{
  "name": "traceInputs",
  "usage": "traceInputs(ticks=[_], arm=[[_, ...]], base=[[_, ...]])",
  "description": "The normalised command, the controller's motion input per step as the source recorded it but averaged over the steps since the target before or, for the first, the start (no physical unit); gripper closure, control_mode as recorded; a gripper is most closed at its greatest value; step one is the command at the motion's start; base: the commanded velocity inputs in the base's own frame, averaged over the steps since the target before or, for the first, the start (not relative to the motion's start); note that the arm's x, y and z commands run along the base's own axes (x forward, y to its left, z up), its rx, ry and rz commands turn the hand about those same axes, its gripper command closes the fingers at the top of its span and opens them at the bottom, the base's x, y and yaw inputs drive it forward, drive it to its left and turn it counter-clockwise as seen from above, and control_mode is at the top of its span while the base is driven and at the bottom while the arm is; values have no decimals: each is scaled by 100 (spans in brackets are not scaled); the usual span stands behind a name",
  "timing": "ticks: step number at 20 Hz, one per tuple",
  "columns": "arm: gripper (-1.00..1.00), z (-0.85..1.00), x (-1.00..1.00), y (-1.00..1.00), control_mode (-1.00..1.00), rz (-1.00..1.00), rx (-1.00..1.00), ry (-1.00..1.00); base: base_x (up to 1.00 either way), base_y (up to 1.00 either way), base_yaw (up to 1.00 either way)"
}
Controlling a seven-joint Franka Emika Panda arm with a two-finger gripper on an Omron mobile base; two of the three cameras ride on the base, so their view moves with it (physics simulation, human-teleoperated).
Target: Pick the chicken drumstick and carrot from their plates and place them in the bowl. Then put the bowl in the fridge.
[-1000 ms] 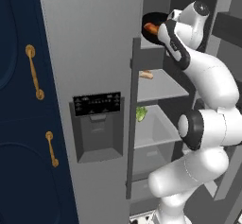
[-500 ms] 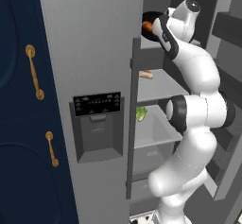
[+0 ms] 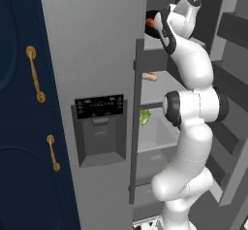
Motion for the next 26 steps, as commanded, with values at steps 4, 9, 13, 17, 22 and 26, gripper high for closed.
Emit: traceInputs(ticks=[4,9,13,17,22,26], arm=[[-100,0,6,0,-100,0,0,0],[-100,0,-1,0,-100,0,0,-4],[-100,-1,-39,7,-100,-1,-1,-24],[-100,-3,-82,37,-100,-5,-2,-30],[-100,-69,-85,43,-100,-6,0,-29],[-100,-46,-99,13,-100,-12,1,-32]], base=[[0,0,0],[0,0,0],[0,0,0],[0,0,0],[0,0,0],[0,0,0]])
